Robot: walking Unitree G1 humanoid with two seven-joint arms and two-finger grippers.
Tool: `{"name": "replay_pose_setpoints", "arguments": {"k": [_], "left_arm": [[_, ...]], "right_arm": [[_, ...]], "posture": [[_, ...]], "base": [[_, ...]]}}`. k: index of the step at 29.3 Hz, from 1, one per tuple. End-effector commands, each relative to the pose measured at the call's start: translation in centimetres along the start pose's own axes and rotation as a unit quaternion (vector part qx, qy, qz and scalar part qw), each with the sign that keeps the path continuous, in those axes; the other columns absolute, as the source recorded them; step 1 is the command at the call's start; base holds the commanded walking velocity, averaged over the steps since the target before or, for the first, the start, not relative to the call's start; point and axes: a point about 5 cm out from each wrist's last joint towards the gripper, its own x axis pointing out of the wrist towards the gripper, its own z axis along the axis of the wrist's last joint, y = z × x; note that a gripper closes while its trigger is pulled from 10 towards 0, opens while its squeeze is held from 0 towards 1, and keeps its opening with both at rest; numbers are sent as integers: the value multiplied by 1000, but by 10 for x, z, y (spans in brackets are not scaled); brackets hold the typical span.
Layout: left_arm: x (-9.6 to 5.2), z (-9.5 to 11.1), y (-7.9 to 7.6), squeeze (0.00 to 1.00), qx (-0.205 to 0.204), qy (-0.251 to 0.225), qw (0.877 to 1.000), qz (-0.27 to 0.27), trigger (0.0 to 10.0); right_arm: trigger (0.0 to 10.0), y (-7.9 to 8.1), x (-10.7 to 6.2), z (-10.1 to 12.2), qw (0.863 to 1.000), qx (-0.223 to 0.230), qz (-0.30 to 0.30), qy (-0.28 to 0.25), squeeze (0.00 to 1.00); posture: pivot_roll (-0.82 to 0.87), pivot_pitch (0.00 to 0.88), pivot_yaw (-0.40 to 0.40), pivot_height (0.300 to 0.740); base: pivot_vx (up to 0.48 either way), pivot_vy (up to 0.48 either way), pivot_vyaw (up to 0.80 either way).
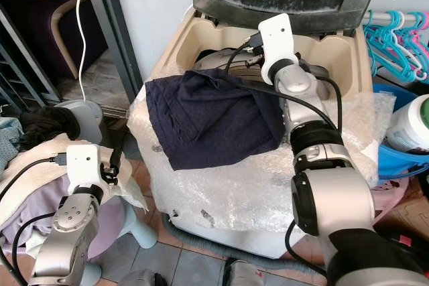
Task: Clothes washing
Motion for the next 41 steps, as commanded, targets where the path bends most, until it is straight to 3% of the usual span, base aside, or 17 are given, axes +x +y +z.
{"name": "replay_pose_setpoints", "arguments": {"k": [1,3,4,7,9,14,17,18,19,21,22,27,28,30,33,35,41], "left_arm": [[1,0,2,0,6,3,1000,2,10000],[1,0,2,0,7,3,1000,5,10000],[1,0,2,0,7,3,1000,5,10000],[1,0,3,0,6,3,1000,6,10000],[1,0,3,0,6,3,1000,6,10000],[4,2,0,0,8,1,1000,-2,10000],[5,3,0,0,8,1,1000,-5,10000],[5,3,0,0,7,-1,1000,-6,10000],[5,3,0,0,7,-1,1000,-6,10000],[5,4,-1,0,7,-1,1000,-6,10000],[5,4,-1,0,7,-1,1000,-6,10000],[5,4,-1,0,7,0,1000,-5,10000],[5,4,-1,0,7,0,1000,-5,10000],[4,3,-1,0,7,0,1000,-5,10000],[5,3,-1,0,7,0,1000,-6,10000],[5,3,-1,0,7,0,1000,-7,10000],[5,4,-2,0,7,1,1000,-7,10000]], "right_arm": [[10000,1,1,14,999,19,17,-38,1000],[10000,13,-11,13,990,56,115,-65,1000],[10000,14,-13,13,989,58,122,-67,1000],[10000,38,-44,4,953,98,279,-57,1000],[10000,43,-50,2,946,99,304,-55,1000],[10000,75,-86,-9,884,131,449,-1,1000],[10000,82,-91,-20,880,97,463,35,1000],[10000,82,-89,-33,892,45,444,68,1000],[10000,82,-89,-33,892,45,444,68,1000],[10000,76,-84,-50,907,-44,406,106,1000],[10000,76,-84,-50,907,-44,406,106,1000],[10000,43,-64,-52,955,-91,256,122,1000],[10000,43,-64,-52,955,-91,256,122,1000],[10000,23,-52,-44,974,-113,163,109,1000],[10000,-7,-40,-30,993,-86,38,75,1000],[10000,-14,-38,-25,995,-76,8,59,1000],[10000,-9,-31,-5,1000,-12,-10,-23,1000]], "posture": [[18,35,19,740],[21,35,18,740],[22,36,18,740],[17,37,20,740],[15,37,22,740],[12,34,33,740],[14,33,34,740],[15,33,33,740],[15,33,33,740],[17,34,31,740],[17,34,31,740],[18,34,29,740],[18,34,29,740],[16,35,31,740],[14,35,32,740],[15,36,33,740],[15,37,31,740]], "base": [[0,0,0],[0,0,0],[0,0,0],[0,0,0],[0,0,0],[0,0,0],[0,0,0],[0,0,0],[0,0,0],[0,0,0],[0,0,0],[0,0,0],[0,0,0],[0,0,0],[0,0,0],[0,0,0],[0,0,0]]}}
